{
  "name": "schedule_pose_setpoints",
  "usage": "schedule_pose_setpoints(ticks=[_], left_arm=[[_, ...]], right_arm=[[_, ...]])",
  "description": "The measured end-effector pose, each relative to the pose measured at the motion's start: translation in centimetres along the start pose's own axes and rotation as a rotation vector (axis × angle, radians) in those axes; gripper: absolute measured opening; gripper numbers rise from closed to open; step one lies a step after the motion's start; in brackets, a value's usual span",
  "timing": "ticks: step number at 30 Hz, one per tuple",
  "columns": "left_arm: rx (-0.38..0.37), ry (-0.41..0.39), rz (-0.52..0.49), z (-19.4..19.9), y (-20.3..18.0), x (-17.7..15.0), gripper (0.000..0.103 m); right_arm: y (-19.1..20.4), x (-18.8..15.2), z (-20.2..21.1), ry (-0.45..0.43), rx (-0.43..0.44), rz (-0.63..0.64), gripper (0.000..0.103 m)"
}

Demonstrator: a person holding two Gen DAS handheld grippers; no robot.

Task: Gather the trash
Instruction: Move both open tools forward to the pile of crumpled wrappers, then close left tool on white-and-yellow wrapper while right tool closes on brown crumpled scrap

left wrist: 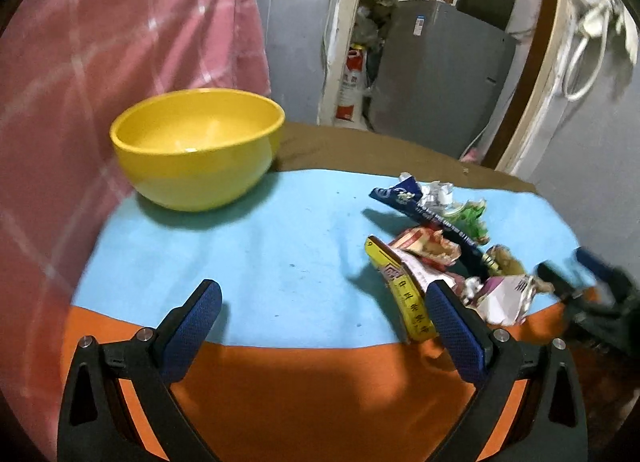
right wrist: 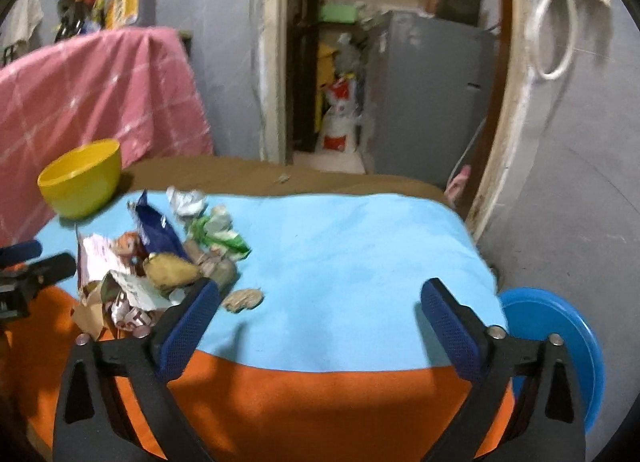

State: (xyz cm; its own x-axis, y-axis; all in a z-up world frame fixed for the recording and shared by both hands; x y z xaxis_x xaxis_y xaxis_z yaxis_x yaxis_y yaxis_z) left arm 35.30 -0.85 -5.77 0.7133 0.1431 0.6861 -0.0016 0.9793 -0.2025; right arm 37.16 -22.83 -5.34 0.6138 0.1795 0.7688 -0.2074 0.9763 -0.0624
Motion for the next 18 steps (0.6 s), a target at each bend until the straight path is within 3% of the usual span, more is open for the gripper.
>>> schedule_pose_setpoints(ticks=[3,8,10,13,15,16,18], left_arm=[[-0.054,0.028,0.028,-0.3,-0.3,0.2,0.083],[-0.154,0.1,0.066,-1.0,-1.0,0.0,0.047],[-0.183,0.104,0.074,-1.0,-1.2,0.0,0.039],[-0.227,0.111,0.089,-0.5,-1.5,0.2,0.023],[-0.227,0.108,0.076,-0.1,-1.7,0.3,0.019],[-0.225,0.102,0.071,0.1,-1.8,0.5,0.014],[-0.22,0.088,0.071,0.5,-1.8,0.6,0.012]], right_arm=[[1.3,-0.8,-1.1,0.072,0.032,0.063,0.079],[2.8,-1.2,-1.8,0.115,0.095,0.102,0.066],[3.1,-1.4,-2.5,0.144,0.135,0.098,0.049],[3.3,-1.8,-2.8,0.175,0.175,0.086,0.033],[3.5,-2.0,-2.9,0.186,0.209,0.079,0.024],[3.6,-2.0,-2.8,0.188,0.218,0.075,0.024],[3.6,-2.1,-2.6,0.182,0.231,0.069,0.024]])
Point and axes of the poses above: each gripper's, at about its wrist camera, not at the fingertips, and z roughly against the way its jaws point, y to its left, x to its top, the point moved 9 cm from there along -z, roughly the way its jaws point
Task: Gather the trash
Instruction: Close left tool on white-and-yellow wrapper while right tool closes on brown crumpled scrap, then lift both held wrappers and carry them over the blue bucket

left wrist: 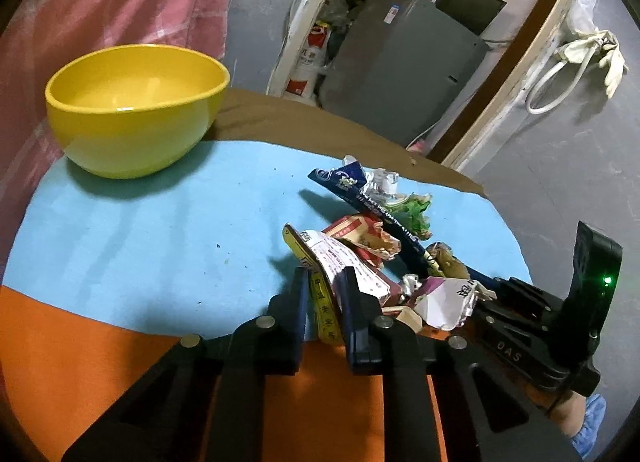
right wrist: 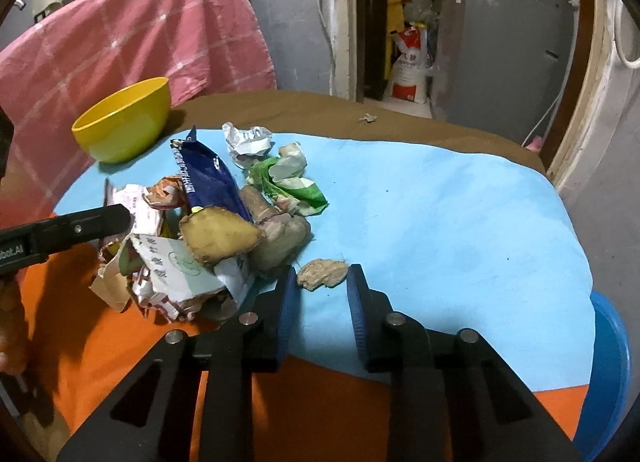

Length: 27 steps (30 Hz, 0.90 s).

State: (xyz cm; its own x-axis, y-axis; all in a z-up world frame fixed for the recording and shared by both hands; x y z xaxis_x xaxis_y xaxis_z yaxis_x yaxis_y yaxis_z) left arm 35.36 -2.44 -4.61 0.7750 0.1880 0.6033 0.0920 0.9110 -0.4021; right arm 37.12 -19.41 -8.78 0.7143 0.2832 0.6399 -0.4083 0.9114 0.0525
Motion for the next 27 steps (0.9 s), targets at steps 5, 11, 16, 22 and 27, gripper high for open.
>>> schedule_pose_setpoints(ticks=[5,11,16,22,27], left_arm=[[0.025,-0.061,-0.032,1.3,-0.4,-0.2,0.008],[0.049,-0.174,-0.108,3.1,-2.7,-0.1,0.003],[0.053,-0.231,-0.162,4.1,-5.2,0.1,0.003],[0.01,-0.325,-0.221,5.9,-9.5,0.9,0.003],[-0.074,-0.333,-0.258,5.2,-14.5,1.2,0.003]], right_arm=[[0.0,0.0,1.5,-0.075,0.006,-0.016,0.024],[-0.9,-0.1,5.3,-0.234,-0.016,-0.067,0.024],[-2.0,0.1,8.2,-0.338,-0.011,-0.11,0.024],[-3.3,0.3,11.8,-0.471,-0.053,-0.135,0.024],[-5.0,0.1,15.5,-0.589,-0.183,-0.129,0.024]])
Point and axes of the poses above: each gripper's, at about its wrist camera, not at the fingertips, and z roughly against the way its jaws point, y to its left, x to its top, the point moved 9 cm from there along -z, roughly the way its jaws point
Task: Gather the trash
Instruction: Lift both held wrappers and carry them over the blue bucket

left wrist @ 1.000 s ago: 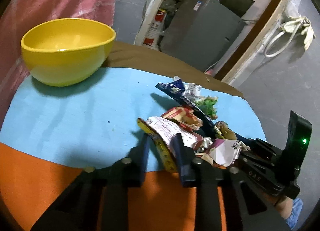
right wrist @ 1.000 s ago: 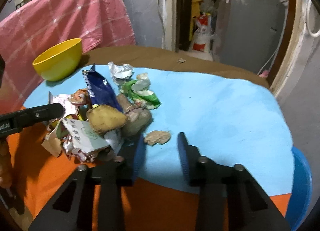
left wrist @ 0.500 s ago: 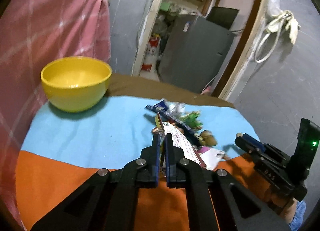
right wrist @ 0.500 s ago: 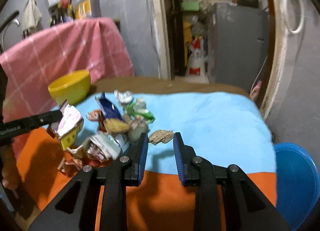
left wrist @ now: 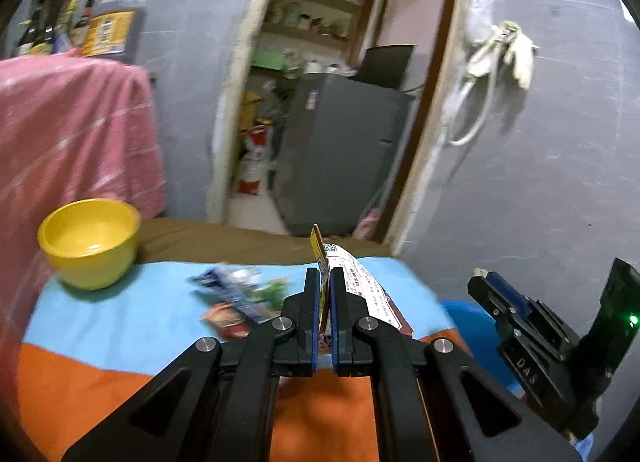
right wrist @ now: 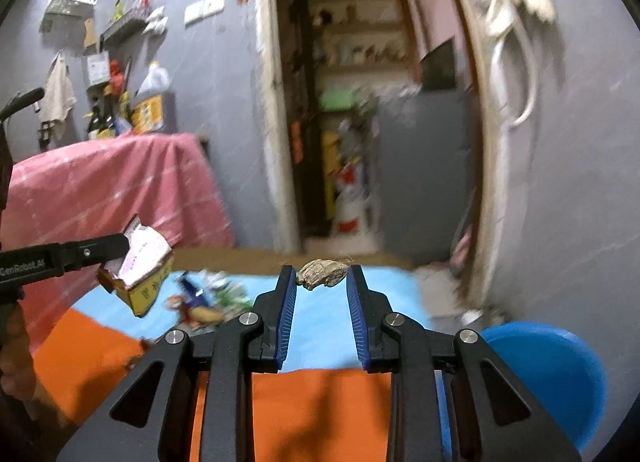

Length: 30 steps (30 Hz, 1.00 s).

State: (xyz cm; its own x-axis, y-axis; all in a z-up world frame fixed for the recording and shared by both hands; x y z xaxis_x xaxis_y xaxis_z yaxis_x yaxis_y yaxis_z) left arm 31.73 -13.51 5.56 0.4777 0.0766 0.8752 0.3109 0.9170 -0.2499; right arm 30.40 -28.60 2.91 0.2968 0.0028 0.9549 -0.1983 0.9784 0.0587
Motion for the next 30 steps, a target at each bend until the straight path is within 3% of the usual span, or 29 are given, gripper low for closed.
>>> schedule_pose_setpoints(ticks=[5,13,21,30], left_arm=[[-0.099,0.033,-0.018,-3.1,-5.6,0.1,0.003],[-0.225,0.156,-0.055,-9.5,-15.0,-1.8,0.003],[-0.227,0.306,-0.087,-16.5,-19.6,-6.0,0.003],[-0.18,0.457,-0.048,-20.7,-19.1,-10.5,0.005]], right_arm=[[-4.9,0.8,2.5,-0.063,-0.129,-0.029,0.024],[-14.4,-1.8,4.5,-0.023,-0.287,-0.201,0.024],[-21.1,-6.8,5.1,0.096,-0.351,-0.329,0.024],[-23.2,-10.4,4.6,0.21,-0.331,-0.432,0.025]])
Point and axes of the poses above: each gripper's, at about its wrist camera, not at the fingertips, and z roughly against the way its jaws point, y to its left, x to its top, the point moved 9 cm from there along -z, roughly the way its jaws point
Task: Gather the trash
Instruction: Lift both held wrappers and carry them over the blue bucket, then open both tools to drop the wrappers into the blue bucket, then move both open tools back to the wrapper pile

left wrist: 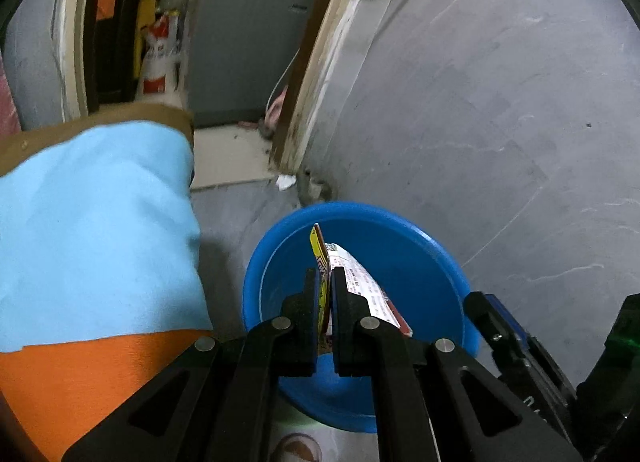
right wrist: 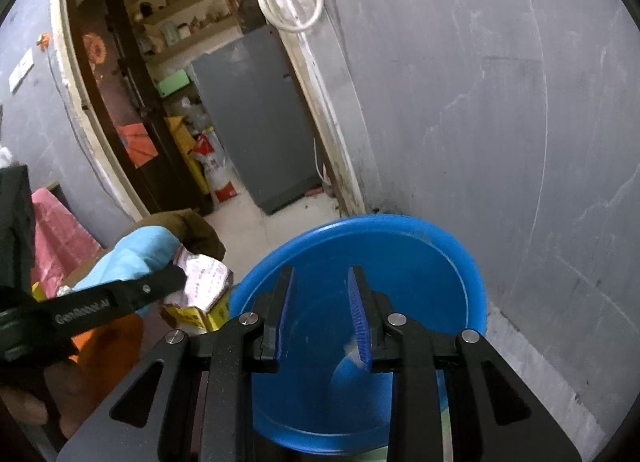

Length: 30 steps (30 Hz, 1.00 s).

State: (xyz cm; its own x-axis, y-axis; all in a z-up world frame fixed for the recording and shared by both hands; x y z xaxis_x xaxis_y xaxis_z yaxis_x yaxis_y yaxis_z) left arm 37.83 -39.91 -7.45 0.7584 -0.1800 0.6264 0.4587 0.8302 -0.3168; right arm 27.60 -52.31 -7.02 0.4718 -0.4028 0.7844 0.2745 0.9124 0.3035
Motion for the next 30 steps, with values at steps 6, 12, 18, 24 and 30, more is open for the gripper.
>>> schedule_pose_setpoints(ticks=[6,12,18,24,30], left_arm=[[-0.001,-0.033,-0.022,1.5,0.3,-0.3,0.017],[0.034,-0.122,-0.018,5.2,1.7,0.2,0.037],[0.124,-0.248,0.023,10.1,4.8,1.1,0.066],[0.219,-0.397,0.044,15.9,8.0,1.4,0.097],[0.304,-0.509,0.032,20.8,10.7,0.6,0.1]], right_arm=[[0.3,0.3,0.5,-0.009,-0.007,-0.005,0.035],[1.7,1.3,1.3,-0.053,-0.011,0.015,0.052],[4.0,3.0,2.4,-0.119,0.003,0.035,0.079],[7.8,3.8,4.2,-0.209,0.02,0.106,0.101],[11.7,4.4,5.7,-0.293,0.051,0.186,0.103]])
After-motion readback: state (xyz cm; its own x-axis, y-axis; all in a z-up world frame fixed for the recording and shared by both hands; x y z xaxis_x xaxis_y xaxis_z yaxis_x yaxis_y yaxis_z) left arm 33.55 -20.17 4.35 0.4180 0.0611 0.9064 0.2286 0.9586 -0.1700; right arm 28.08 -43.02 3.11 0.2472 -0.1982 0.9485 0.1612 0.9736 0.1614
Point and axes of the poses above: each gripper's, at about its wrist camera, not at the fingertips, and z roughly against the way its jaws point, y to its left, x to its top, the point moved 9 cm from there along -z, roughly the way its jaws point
